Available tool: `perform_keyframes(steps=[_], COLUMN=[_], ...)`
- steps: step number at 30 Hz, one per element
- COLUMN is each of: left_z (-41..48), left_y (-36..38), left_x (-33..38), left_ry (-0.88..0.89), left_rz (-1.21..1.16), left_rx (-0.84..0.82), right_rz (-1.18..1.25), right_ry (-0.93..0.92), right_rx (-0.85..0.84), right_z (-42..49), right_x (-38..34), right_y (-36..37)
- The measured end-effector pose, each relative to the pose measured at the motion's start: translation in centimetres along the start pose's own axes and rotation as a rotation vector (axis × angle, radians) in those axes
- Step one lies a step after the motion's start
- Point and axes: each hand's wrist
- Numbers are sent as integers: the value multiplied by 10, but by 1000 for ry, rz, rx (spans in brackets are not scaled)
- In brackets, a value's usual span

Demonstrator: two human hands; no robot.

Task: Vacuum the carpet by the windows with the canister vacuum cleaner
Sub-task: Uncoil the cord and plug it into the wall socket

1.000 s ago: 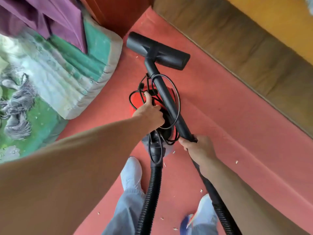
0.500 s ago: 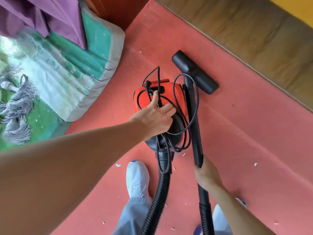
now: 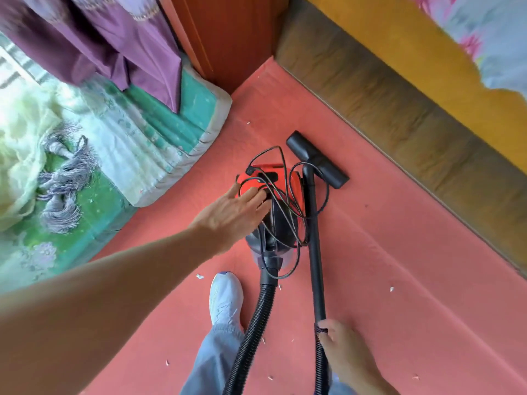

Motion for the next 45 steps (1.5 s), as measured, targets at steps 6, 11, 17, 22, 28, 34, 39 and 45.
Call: perform_keyframes(steps=[6,11,17,22,28,34,39,45], left_z=[-67,-95,-106,-116,-121,-88,-15,56], left_y=[-76,-114,-114,-99,-80,-42,3,46], left_x=[34,111,199,228,223,209,181,150], left_ry=[-590,-867,-878,-947,-998,-1028,-1012,-1113], left_rz=[-390,-770,-965,-1064,-1124,-1186,-1309,-1365], left_rx=[-187,-109,-98,21,202,257,292,201], right_rz=[227,295,172,97,170,263,355,425], right_ry=[13,-60,-126,-69,-120,-109,-70,-27], right_rx=[-22,10,20,-13,-12,-42,-78,-98], right_z=[-62,-100,-115,-109,-91,-32,58,156], right_x=[34,19,1,-7,-40,-72,-95,-127], right_y=[-78,-127,-143,-123,-110,-121,-123,-139])
Point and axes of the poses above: each hand's wrist, its own z-axis towards the middle knuckle, its own y-axis out of the palm, x = y × z, and after that the axes turned 10 degrees about -z, right-handed
